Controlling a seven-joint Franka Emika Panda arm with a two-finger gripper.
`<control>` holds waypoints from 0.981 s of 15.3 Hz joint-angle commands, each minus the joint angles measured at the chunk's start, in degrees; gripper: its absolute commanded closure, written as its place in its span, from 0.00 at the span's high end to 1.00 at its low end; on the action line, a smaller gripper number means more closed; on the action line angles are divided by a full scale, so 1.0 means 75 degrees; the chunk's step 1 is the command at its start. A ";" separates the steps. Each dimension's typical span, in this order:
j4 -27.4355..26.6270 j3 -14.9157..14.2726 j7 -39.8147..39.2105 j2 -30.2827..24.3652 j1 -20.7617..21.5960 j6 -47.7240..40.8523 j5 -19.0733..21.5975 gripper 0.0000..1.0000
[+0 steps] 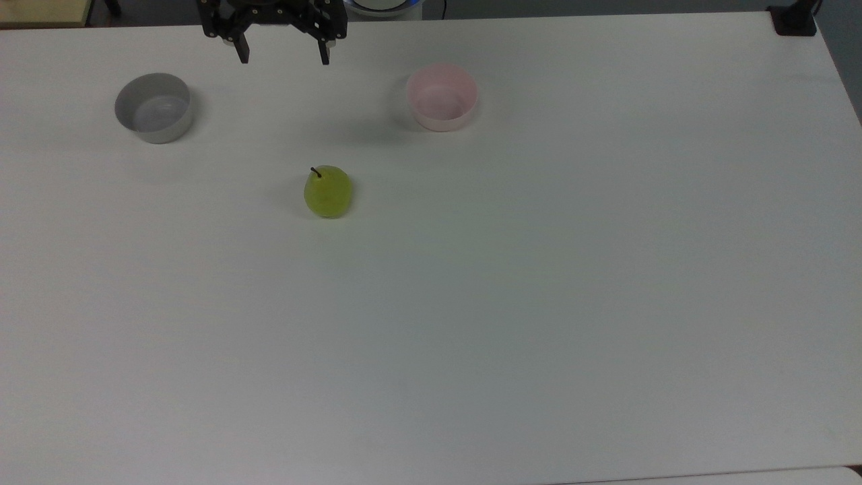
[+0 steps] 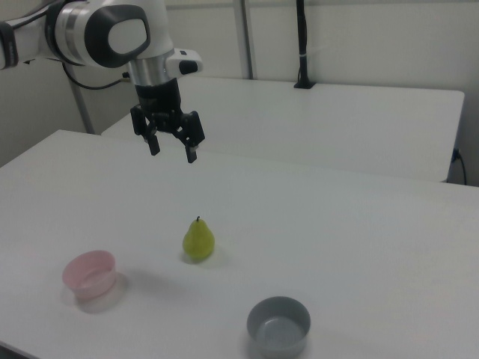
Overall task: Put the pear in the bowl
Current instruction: 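Move the open gripper down over the green pear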
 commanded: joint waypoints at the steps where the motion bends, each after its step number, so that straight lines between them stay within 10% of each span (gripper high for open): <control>1: -0.0025 -0.0020 -0.0007 -0.0274 -0.0044 -0.0206 0.0060 1.00; 15: -0.0223 -0.0325 -0.0300 0.0745 0.0906 0.0872 0.0061 1.00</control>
